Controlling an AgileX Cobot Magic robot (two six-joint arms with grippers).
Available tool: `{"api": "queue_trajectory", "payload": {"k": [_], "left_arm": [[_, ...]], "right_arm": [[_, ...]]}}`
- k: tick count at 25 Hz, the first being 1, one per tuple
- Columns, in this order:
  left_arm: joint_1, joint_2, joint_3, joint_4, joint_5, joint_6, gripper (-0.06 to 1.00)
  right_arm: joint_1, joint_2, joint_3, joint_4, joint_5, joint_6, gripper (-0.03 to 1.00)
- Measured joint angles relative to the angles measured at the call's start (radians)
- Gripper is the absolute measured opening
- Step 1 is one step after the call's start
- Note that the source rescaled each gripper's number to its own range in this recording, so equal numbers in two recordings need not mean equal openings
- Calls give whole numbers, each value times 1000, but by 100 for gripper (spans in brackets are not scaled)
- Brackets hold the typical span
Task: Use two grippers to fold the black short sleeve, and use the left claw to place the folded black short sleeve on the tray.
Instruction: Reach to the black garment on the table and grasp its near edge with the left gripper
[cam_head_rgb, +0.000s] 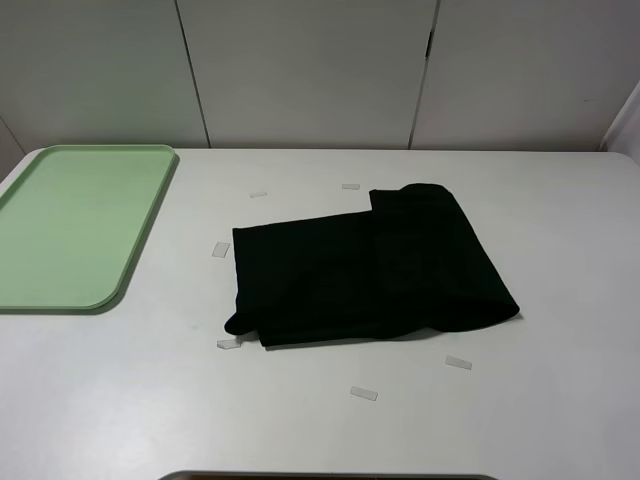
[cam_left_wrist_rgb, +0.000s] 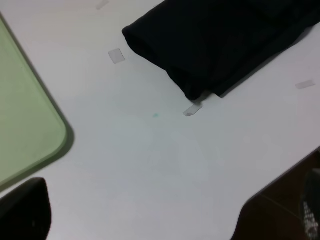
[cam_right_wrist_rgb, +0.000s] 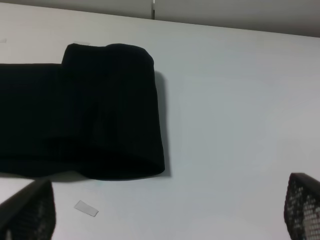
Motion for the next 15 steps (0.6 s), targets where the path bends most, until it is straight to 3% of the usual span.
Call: {"api": "queue_trajectory", "payload": {"k": [8,12,15], "left_arm": [[0,48,-9,-1,-19,-43,100],[0,194,-26,-61,-188,-60,100],[0,349,-27,-178,-360,-30,100]], "right_arm": [[0,0,0,0,0,0,100],[0,0,0,0,0,0,100],[0,0,0,0,0,0,100]]}}
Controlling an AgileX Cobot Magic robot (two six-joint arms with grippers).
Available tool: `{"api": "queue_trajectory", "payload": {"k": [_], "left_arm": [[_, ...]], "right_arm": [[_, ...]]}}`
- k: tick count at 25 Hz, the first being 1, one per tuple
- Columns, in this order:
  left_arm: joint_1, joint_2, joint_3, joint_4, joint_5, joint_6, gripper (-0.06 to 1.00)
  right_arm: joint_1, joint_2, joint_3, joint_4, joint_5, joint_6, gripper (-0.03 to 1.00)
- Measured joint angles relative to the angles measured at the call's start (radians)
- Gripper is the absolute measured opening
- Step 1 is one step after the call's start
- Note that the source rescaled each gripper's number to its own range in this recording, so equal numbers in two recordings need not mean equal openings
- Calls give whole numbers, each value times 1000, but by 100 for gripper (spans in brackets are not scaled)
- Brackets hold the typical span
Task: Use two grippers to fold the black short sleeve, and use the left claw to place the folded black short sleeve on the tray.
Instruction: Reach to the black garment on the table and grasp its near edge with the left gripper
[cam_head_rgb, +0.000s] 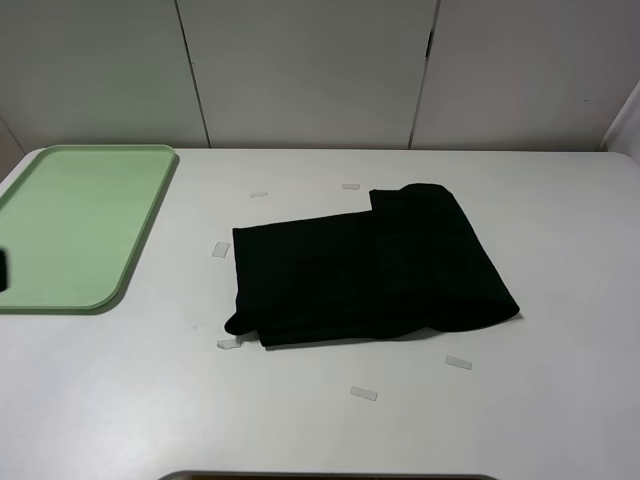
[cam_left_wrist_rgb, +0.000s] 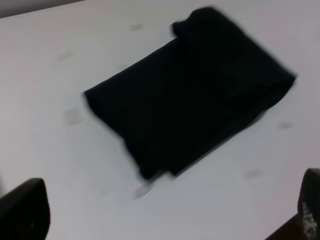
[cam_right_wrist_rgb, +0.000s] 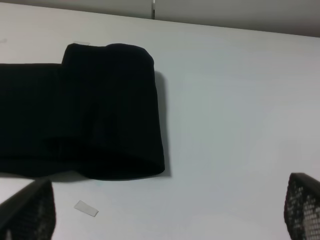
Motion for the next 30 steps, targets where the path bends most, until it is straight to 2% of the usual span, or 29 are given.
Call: {"api": "queue_trajectory", "payload": {"k": [3,4,6,9,10,13,15,18,20,21,26,30], "left_arm": [[0,209,0,-169,-152,84,100],[0,209,0,-169,-152,84,100],[0,333,0,-293,-231,189,100],[0,543,0,-550,-313,374,100],[0,671,0,-736,-336,549,100],[0,845,0,-1035,-344,798,99],[0,932,0,-1210,-346,955,99],[0,1043,-1,-1398,-339,1127,99],[0,1131,-1,-1455,-336,1211,99],[4,1165,-1,-1463,-336,1222,99],[53,1325,-3,-1480,-318,1246,98],[87,1381,-3,-1483,-347,1253,98]], "right_arm": [[0,0,0,1,0,0,100],[0,0,0,1,0,0,100],[0,0,0,1,0,0,100],[0,0,0,1,0,0,100],[0,0,0,1,0,0,100],[0,0,0,1,0,0,100],[0,0,0,1,0,0,100],[0,0,0,1,0,0,100],[0,0,0,1,0,0,100],[0,0,0,1,0,0,100],[0,0,0,2,0,0,100],[0,0,0,2,0,0,100]]}}
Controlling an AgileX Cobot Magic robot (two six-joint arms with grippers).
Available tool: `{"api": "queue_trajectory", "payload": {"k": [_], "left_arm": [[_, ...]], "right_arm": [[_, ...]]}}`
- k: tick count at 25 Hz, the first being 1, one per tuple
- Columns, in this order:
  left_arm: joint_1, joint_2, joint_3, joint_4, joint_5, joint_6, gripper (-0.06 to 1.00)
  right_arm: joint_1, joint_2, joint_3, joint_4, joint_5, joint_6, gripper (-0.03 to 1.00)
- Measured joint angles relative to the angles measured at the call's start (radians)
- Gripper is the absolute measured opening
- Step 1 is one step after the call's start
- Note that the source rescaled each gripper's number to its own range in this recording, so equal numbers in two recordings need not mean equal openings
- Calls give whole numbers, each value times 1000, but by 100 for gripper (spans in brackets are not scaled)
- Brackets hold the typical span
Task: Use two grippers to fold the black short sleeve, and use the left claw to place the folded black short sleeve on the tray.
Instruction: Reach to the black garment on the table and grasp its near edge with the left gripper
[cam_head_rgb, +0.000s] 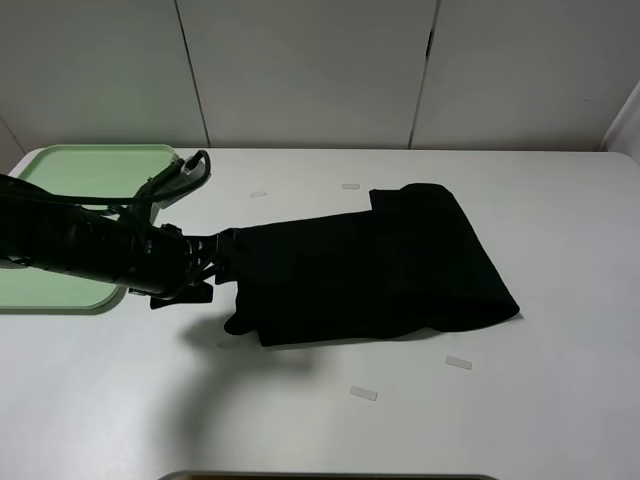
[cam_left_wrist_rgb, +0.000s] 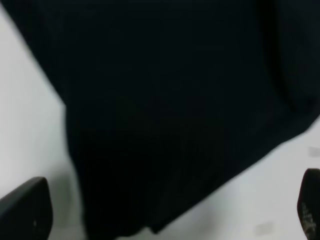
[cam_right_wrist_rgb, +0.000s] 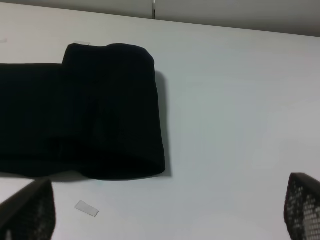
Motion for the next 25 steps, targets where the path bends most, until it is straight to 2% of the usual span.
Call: {"api": "queue_trajectory", "payload": {"k": [10,13,22,25], "left_arm": [[51,68,-4,0,-11,29,98],[51,144,-47,0,25,33,98],[-9,284,-190,1,127,35,98],[-37,316,-227,1,150,35,94]], "right_arm": [[0,0,0,1,0,0,100],[0,0,0,1,0,0,100],[0,0,0,5,0,0,100],[0,0,0,5,0,0,100]]}}
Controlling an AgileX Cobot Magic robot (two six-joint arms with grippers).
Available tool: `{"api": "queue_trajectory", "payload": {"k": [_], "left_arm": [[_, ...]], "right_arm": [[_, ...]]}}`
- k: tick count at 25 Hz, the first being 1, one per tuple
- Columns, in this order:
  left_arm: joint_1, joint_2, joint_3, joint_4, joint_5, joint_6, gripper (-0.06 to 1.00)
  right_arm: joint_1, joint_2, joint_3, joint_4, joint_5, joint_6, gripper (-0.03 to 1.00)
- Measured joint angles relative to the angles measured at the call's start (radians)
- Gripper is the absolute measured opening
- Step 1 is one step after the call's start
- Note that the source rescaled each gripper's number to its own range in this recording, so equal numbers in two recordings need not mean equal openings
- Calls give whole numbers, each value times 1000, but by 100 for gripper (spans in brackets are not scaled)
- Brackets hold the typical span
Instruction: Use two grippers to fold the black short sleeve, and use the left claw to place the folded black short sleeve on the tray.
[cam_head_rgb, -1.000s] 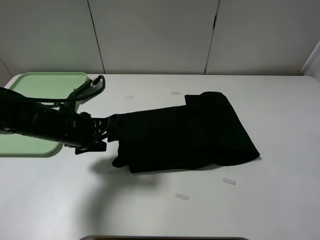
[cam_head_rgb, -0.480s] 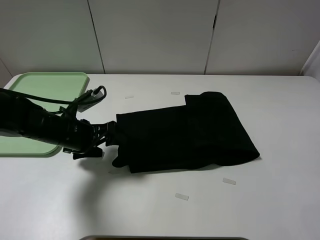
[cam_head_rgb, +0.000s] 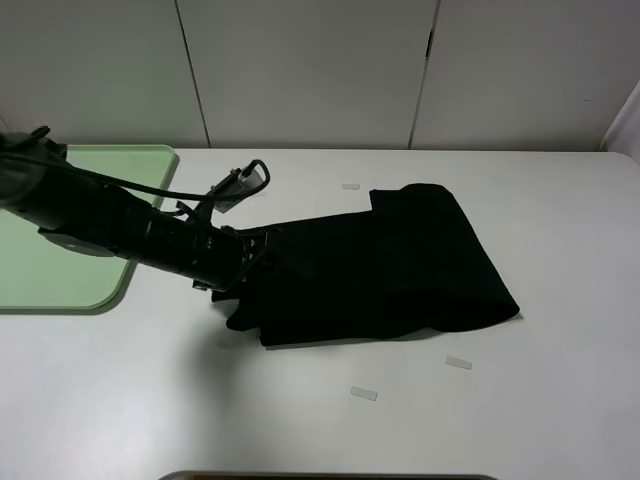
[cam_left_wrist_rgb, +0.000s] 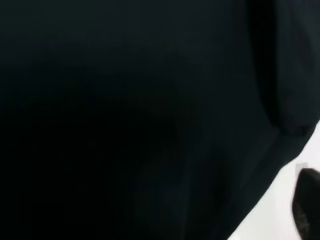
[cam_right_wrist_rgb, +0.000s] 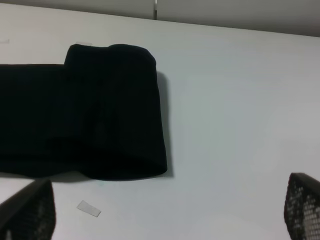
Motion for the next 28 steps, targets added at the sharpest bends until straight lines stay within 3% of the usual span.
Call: {"api": "queue_trajectory", "payload": {"k": [1,3,6,8,14,17,21,25,28], "left_arm": [[-7,9,-8,0,3,0,90],[-23,23,-13,0,-3,0,72],[-33,40,-10,0,-37,-1,28],[-33,47,-9,0,-43,-1,12],[-33,43,-8,2,-46,-5,11],[-19,10,-7,70,-69,-40,11],[35,-77,-5,286,-80,-167,11],[107,-175,-4,614,-62,-422,11],[150,-241,-3,808,-14,-582,11]], "right_arm": [[0,0,0,0,0,0,100],[0,0,0,0,0,0,100],[0,0,0,0,0,0,100],[0,0,0,0,0,0,100],[0,0,0,0,0,0,100],[0,0,0,0,0,0,100],[0,0,0,1,0,0,100],[0,0,0,1,0,0,100],[0,0,0,1,0,0,100]]}}
